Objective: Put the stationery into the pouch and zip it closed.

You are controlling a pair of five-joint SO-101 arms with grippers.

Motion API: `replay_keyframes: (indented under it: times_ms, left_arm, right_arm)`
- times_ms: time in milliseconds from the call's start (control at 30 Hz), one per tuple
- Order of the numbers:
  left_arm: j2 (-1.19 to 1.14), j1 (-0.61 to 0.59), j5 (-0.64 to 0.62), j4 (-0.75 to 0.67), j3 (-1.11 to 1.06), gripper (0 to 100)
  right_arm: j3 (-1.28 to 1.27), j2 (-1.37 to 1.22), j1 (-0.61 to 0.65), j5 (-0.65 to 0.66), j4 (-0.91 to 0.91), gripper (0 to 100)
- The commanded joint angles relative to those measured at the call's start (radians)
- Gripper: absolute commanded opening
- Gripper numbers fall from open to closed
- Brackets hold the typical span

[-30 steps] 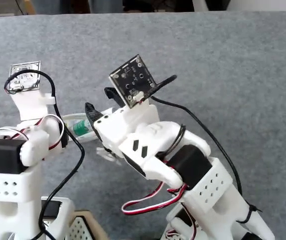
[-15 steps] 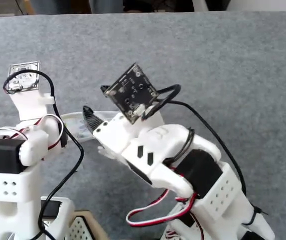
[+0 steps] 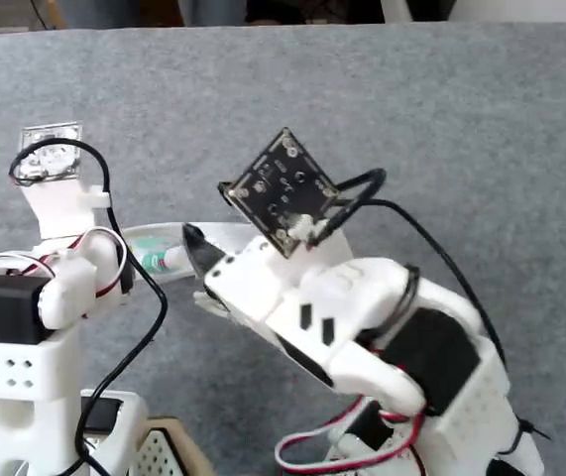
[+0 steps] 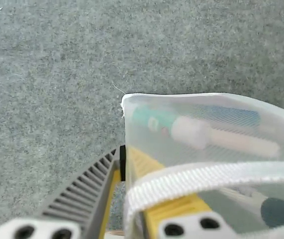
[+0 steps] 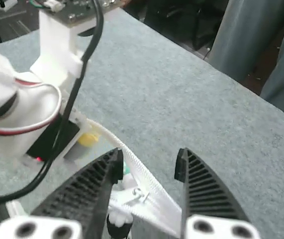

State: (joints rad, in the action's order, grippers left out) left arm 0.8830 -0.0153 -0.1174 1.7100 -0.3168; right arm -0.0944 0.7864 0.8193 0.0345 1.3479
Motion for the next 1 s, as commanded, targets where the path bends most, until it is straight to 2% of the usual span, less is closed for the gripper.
replay_keyframes:
  times_ms: [0, 133, 333, 533, 633, 900, 967]
  left_arm:
    - [0.011, 0.038, 0.023, 0.015, 0.058, 3]
    - [0.009, 0.036, 0.058, 0.020, 0.065, 3]
    - [0.009, 0.038, 0.130, 0.025, 0.119, 3]
    - [0.009, 0.059, 0.242, 0.025, 0.188, 3]
    - [0.011, 0.170, 0.258, 0.040, 0.197, 3]
    - [0.011, 0.521, 0.262, 0.049, 0.194, 3]
    - [0.011, 0.584, 0.305, 0.049, 0.193, 3]
  right_arm:
    - [0.097, 0.016, -0.012, 0.051, 0.095, 18.1]
    - [0.182, 0.042, -0.106, 0.066, 0.152, 18.1]
    - [0.143, 0.090, -0.265, 0.078, 0.238, 18.1]
    - [0.062, 0.096, -0.368, 0.226, 0.331, 18.1]
    - [0.001, 0.097, -0.405, 0.249, 0.345, 18.1]
    - [-0.113, 0.101, -0.410, 0.284, 0.379, 18.1]
    - [-0.111, 0.102, -0.411, 0.282, 0.402, 18.1]
